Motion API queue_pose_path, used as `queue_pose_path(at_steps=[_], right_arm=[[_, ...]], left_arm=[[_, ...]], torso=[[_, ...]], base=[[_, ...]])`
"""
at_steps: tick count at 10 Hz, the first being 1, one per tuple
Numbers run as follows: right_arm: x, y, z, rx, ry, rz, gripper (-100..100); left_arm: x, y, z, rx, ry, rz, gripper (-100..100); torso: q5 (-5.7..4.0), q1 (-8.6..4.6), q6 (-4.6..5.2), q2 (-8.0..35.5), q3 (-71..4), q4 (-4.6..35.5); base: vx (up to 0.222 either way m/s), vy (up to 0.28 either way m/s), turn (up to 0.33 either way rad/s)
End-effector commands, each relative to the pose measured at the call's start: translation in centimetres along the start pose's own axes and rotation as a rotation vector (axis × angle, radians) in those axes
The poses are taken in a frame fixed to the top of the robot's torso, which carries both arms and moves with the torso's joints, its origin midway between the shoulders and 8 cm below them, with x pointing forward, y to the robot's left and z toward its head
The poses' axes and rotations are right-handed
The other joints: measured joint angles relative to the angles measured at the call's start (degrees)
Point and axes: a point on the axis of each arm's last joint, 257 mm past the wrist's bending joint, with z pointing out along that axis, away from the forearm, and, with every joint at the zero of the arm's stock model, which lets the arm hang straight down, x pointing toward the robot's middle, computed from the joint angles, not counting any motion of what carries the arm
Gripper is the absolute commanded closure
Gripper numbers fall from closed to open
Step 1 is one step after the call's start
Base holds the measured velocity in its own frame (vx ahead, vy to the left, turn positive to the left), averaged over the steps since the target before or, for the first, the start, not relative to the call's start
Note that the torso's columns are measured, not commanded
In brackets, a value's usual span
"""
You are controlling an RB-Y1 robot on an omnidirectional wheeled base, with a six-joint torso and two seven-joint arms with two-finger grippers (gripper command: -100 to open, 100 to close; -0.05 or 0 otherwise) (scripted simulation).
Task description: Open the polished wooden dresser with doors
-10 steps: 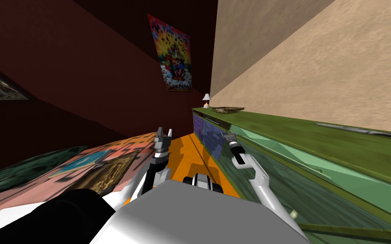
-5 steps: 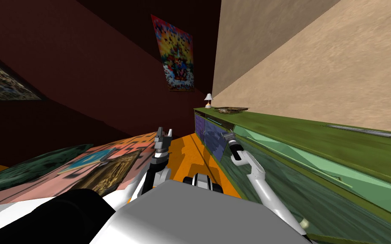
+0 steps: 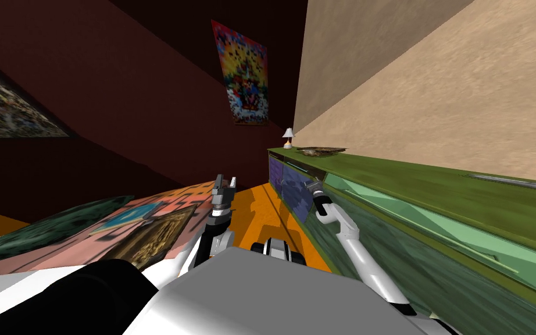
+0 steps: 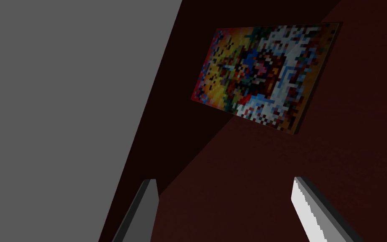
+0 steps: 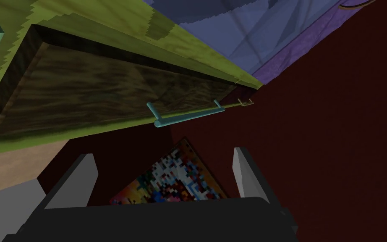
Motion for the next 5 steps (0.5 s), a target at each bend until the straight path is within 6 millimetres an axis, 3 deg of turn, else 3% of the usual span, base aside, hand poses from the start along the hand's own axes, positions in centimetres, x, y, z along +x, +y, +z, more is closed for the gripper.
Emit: queue_pose_path(at_steps=[1, 5], right_arm=[[0.8, -0.3, 0.7, 0.009, 0.030, -0.112, -100], [2.1, -1.2, 1.9, 0.026, 0.079, -0.284, -100]], left_arm=[[0.0, 0.0, 0.0, 0.000, 0.000, 0.000, 0], [0.0, 0.0, 0.0, 0.000, 0.000, 0.000, 0]], torso=[[0.00, 0.01, -0.02, 0.0, 0.0, 0.0], [0.01, 0.04, -0.02, 0.0, 0.0, 0.0]], base=[[0.015, 0.029, 0.025], [0.014, 0.031, 0.037]])
